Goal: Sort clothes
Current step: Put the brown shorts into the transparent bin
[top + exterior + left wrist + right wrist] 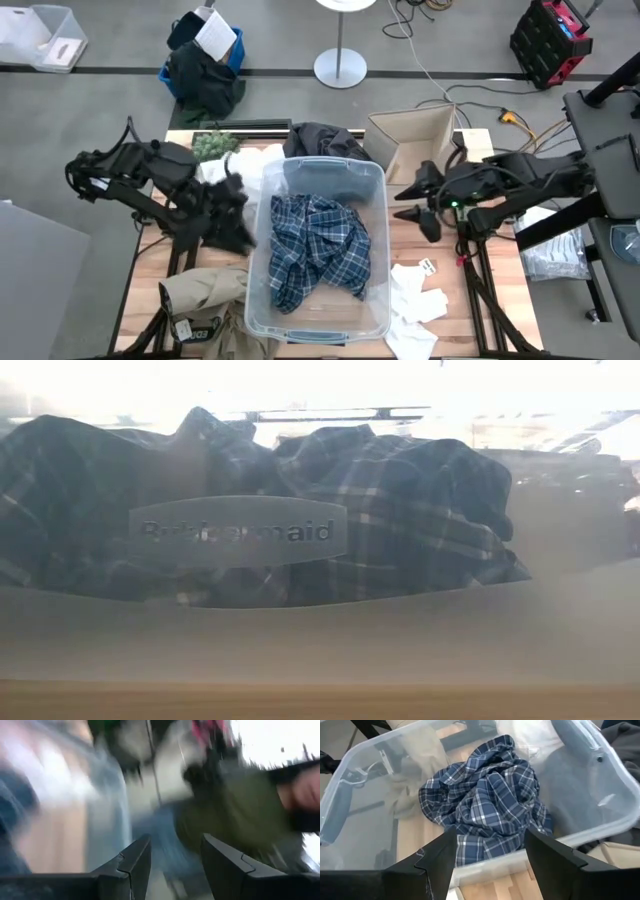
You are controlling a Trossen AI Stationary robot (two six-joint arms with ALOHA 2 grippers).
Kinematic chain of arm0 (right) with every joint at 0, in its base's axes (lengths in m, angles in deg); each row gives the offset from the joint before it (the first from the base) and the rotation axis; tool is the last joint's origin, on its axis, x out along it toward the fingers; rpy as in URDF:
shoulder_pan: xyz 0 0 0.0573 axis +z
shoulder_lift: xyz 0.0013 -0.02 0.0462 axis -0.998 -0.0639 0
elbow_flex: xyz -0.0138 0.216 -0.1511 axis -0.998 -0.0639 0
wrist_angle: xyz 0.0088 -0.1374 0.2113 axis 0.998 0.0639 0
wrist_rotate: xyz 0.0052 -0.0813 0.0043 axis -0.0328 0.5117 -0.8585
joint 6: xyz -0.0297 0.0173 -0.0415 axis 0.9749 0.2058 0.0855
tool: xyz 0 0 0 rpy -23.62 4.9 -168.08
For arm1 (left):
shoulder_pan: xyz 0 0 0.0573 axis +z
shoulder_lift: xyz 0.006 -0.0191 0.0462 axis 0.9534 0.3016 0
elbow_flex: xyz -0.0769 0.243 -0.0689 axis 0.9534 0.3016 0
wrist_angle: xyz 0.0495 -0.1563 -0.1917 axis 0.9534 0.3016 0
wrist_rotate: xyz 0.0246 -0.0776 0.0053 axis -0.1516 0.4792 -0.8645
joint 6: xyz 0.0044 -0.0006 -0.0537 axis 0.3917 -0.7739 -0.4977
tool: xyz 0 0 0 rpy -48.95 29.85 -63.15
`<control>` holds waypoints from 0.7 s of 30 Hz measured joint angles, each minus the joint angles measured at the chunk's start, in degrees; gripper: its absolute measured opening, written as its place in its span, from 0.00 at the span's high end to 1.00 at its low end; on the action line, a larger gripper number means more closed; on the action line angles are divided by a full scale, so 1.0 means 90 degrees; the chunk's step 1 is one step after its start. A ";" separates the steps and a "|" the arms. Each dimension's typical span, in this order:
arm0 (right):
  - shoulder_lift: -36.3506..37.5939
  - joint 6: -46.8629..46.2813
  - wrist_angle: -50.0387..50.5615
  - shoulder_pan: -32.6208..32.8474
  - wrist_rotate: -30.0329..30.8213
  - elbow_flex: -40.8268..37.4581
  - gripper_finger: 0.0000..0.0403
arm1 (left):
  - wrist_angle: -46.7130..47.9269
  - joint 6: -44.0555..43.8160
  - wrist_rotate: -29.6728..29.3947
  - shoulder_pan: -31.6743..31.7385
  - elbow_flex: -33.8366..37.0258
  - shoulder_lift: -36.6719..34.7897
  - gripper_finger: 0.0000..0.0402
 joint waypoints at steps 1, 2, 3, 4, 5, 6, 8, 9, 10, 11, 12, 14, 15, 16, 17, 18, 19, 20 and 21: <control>-0.0066 -0.0007 -0.0056 0.0000 -0.0001 0.0000 0.44 | 0.0388 -0.0126 0.0530 -0.0051 0.0000 -0.0001 0.62; -0.0124 -0.0010 -0.0121 0.0000 -0.0001 0.0000 0.44 | 0.0864 -0.0295 0.0754 -0.0150 0.0000 -0.0027 0.62; -0.0165 -0.0021 -0.0176 0.0000 -0.0003 0.0000 0.43 | 0.1477 -0.0425 0.0682 -0.0265 0.0000 -0.0077 0.62; -0.0196 -0.0064 -0.0208 0.0000 -0.0001 0.0000 0.43 | 0.2155 -0.0503 0.0404 -0.0374 0.0000 -0.0149 0.62; -0.0232 -0.0102 -0.0232 0.0000 -0.0003 0.0000 0.43 | 0.2723 -0.0511 -0.0031 -0.0479 0.0000 -0.0214 0.62; -0.0264 -0.0130 -0.0255 0.0000 -0.0002 0.0000 0.43 | 0.3265 -0.0522 -0.0552 -0.0584 0.0000 -0.0285 0.62; -0.0346 -0.0189 -0.0258 0.0000 -0.0003 0.0000 0.43 | 0.4133 -0.0975 -0.1878 -0.0852 0.0000 -0.0345 0.62; -0.0373 -0.0232 -0.0258 0.0000 -0.0003 0.0000 0.43 | 0.4404 -0.1435 -0.2400 -0.0991 0.0000 -0.0362 0.62; -0.0399 -0.0246 -0.0258 0.0000 -0.0005 0.0000 0.43 | 0.4615 -0.1854 -0.2813 -0.1096 0.0000 -0.0361 0.62; -0.0425 -0.0257 -0.0258 0.0000 -0.0003 0.0000 0.43 | 0.4732 -0.2114 -0.3053 -0.1143 0.0005 -0.0357 0.62; -0.0433 -0.0257 -0.0258 0.0000 -0.0006 0.0000 0.43 | 0.4701 -0.2172 -0.3144 -0.1141 0.0010 -0.0362 0.62; -0.0466 -0.0257 -0.0258 0.0002 -0.0006 0.0000 0.43 | 0.4677 -0.2056 -0.3285 -0.1121 0.0017 -0.0385 0.62; -0.0471 -0.0256 -0.0255 0.0002 -0.0006 0.0000 0.43 | 0.4701 -0.1957 -0.3316 -0.1114 0.0021 -0.0367 0.62; -0.0475 -0.0255 -0.0256 0.0002 -0.0006 0.0000 0.43 | 0.4699 -0.1878 -0.3328 -0.1115 0.0025 -0.0345 0.62; -0.0475 -0.0255 -0.0258 0.0002 -0.0006 0.0000 0.43 | 0.4675 -0.1803 -0.3325 -0.1131 0.0032 -0.0325 0.62; -0.0474 -0.0252 -0.0258 0.0002 -0.0006 0.0000 0.43 | 0.4642 -0.1694 -0.3321 -0.1150 0.0036 -0.0300 0.62; -0.0467 -0.0242 -0.0260 0.0002 -0.0006 0.0000 0.43 | 0.4641 -0.1516 -0.3303 -0.1187 0.0036 -0.0291 0.62; -0.0458 -0.0233 -0.0258 0.0002 -0.0006 0.0000 0.43 | 0.4685 -0.1366 -0.3297 -0.1212 0.0043 -0.0280 0.62; -0.0456 -0.0233 -0.0259 0.0002 -0.0006 0.0000 0.43 | 0.4706 -0.1270 -0.3275 -0.1212 0.0046 -0.0269 0.62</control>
